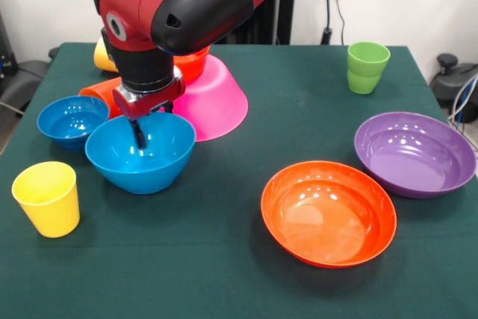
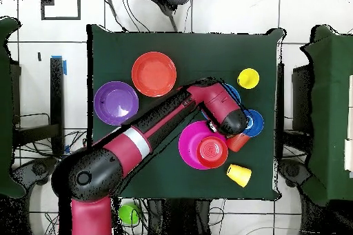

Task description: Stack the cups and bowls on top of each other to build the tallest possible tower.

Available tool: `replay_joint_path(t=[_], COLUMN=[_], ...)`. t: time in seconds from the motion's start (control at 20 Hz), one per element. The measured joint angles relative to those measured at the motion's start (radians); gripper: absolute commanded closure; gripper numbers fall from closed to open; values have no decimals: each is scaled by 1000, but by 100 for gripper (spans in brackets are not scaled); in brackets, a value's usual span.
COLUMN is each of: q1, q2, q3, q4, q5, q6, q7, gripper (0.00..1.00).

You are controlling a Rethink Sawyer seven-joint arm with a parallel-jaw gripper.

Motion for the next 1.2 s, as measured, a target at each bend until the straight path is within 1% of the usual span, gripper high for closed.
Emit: replay_joint_path(t=[0.1,0.15,0.5,1.2], q1=[0,0,5,5], q2=[0,-1,-29,-49], q3=[0,-1,-8,-8], q4=[0,0,0,1], q5=[0,0,-1,-1], q6=[0,0,3,6], q7=[0,0,0,-1], gripper=[0,100,100,100])
